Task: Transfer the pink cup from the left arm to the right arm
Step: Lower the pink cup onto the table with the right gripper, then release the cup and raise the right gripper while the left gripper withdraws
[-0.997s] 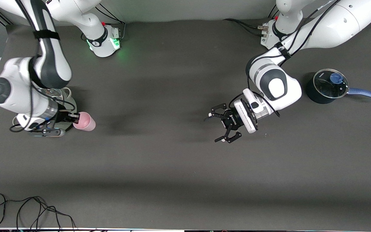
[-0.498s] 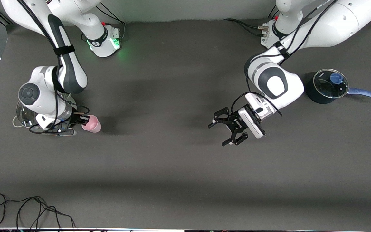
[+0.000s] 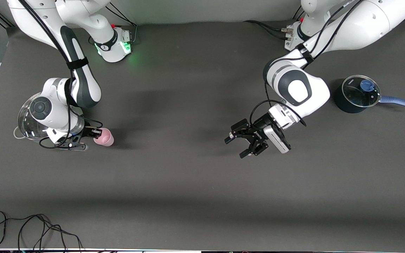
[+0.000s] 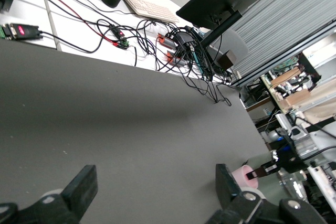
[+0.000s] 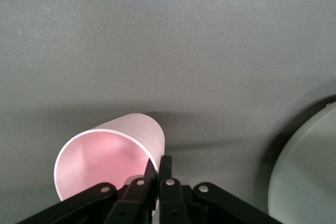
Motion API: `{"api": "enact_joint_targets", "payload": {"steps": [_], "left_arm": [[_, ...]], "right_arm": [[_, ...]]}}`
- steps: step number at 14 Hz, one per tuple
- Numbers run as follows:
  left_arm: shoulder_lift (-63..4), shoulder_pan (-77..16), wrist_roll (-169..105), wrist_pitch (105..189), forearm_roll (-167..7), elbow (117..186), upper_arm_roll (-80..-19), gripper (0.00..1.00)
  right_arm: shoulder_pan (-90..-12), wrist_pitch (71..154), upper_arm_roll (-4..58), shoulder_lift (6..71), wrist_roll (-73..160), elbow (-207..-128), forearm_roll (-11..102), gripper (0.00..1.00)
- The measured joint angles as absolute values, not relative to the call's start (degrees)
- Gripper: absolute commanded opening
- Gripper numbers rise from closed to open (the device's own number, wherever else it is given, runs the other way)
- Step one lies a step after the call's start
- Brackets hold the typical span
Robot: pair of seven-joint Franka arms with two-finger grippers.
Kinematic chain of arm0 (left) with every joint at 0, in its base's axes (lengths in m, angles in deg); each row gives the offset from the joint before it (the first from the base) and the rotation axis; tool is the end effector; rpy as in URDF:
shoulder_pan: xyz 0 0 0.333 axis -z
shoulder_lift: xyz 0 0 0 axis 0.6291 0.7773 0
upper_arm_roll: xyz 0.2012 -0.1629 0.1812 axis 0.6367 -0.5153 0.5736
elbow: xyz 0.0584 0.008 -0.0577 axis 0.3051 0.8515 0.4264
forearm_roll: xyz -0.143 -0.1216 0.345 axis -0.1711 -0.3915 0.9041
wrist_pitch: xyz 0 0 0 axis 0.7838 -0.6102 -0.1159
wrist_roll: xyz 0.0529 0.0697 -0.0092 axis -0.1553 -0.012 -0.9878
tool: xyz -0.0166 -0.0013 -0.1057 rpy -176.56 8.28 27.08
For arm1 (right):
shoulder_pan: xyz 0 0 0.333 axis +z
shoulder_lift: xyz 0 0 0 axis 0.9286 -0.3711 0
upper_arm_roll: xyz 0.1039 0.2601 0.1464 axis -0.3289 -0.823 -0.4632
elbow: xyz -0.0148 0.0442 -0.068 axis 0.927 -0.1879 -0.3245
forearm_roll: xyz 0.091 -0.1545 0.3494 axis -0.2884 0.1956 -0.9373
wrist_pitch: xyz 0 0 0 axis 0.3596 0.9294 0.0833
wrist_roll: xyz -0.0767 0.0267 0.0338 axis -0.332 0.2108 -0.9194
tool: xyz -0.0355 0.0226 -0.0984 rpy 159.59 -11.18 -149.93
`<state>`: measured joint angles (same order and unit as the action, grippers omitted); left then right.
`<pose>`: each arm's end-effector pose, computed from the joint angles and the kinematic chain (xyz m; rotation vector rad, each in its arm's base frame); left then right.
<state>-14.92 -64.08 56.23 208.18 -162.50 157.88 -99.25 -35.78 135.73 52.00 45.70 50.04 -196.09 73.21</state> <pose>0.5715 -0.2913 0.3416 2.0743 -0.1408 0.7455 0.5404 0.0172 0.2540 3.0905 -0.1664 -0.0801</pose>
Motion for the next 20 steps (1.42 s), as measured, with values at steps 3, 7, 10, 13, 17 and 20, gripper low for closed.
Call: {"api": "enact_joint_targets", "payload": {"steps": [3,7,10,13,17,20], "left_arm": [[-14.91,-63.94,54.39,207.92,-160.19,157.87,-98.87,1.00],[-14.91,-63.92,44.16,207.92,-159.08,157.55,-98.67,1.00],[-14.91,-63.82,36.33,207.81,-158.77,157.53,-98.66,1.00],[-14.91,-63.29,34.87,207.79,-157.15,157.66,-98.44,1.00],[-14.91,-63.05,34.38,207.94,-153.03,157.55,-97.83,1.00],[-14.95,-63.59,34.38,208.12,-152.21,157.48,-96.20,1.00]], "right_arm": [[-35.77,135.90,52.00,45.70,50.04,-196.08,73.21,0.19],[-35.77,136.37,51.99,45.71,49.96,-196.07,73.21,0.50],[-35.77,136.43,51.99,45.72,49.94,-195.99,73.21,0.84],[-35.76,136.43,51.99,46.08,49.93,-195.57,73.21,1.00],[-35.76,135.52,52.08,48.61,49.92,-193.92,73.20,1.00],[-35.75,129.01,52.89,51.27,49.92,-190.48,73.21,1.00]]}}
